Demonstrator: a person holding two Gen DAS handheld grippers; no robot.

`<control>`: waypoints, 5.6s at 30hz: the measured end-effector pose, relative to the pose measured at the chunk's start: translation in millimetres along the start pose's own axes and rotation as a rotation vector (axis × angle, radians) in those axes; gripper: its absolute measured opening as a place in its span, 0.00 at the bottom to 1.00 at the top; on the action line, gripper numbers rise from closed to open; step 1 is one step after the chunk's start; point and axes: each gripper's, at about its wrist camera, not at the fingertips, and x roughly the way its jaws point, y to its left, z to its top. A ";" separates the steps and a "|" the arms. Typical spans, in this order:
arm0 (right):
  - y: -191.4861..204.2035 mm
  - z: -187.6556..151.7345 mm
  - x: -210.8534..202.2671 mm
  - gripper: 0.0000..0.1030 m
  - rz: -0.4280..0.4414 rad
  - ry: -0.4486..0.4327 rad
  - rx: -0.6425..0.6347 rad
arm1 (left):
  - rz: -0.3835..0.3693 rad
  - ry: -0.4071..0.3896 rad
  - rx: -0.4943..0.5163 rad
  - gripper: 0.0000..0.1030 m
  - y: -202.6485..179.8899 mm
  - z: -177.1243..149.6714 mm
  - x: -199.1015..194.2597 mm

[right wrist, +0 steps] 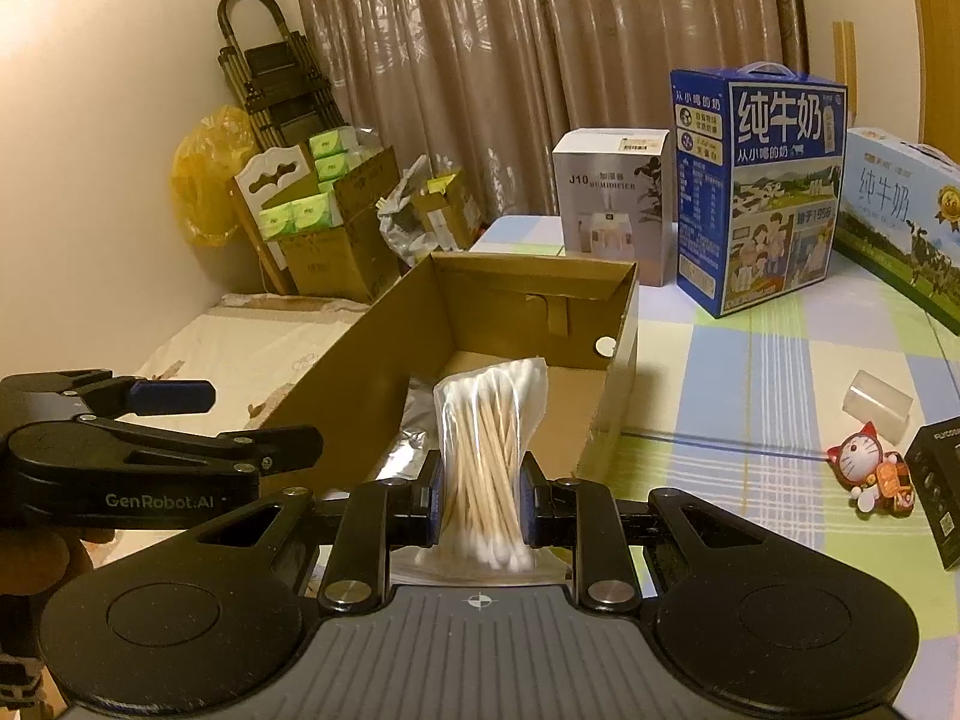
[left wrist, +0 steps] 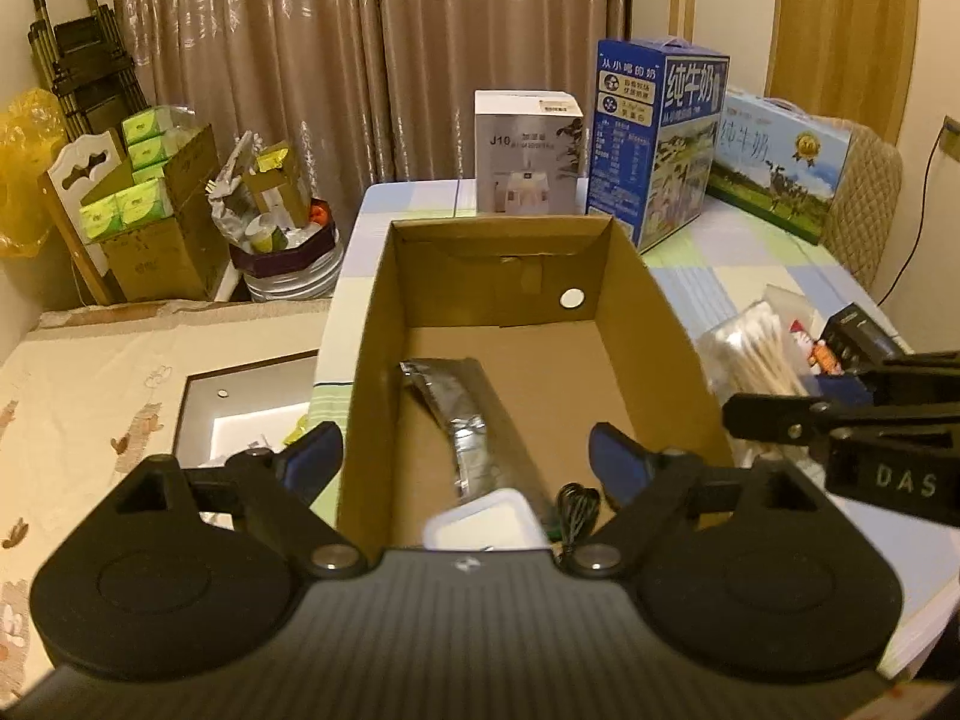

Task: Organize objects
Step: 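Lower both held items into the cardboard box and open both tools, then withdraw both open tools from the box back toward the table, then grasp the red Doraemon figure with the left tool while the right tool grasps the black FLYCO shaver box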

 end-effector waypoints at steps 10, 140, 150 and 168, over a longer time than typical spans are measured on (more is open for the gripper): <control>1.4 0.5 2.3 0.20 0.015 0.003 0.009 | 0.023 -0.001 -0.016 0.84 9.2 -6.9 -6.3; -376.1 -66.8 16.9 0.74 -0.388 0.093 0.033 | -0.315 0.103 0.096 0.96 -305.0 20.6 225.5; -378.5 -71.4 2.8 0.74 -0.390 0.083 0.057 | -0.355 0.089 0.072 0.76 -327.3 31.7 249.8; -372.6 -70.5 -0.6 0.74 -0.377 0.066 0.078 | -0.399 0.086 0.072 0.58 -336.2 33.8 261.1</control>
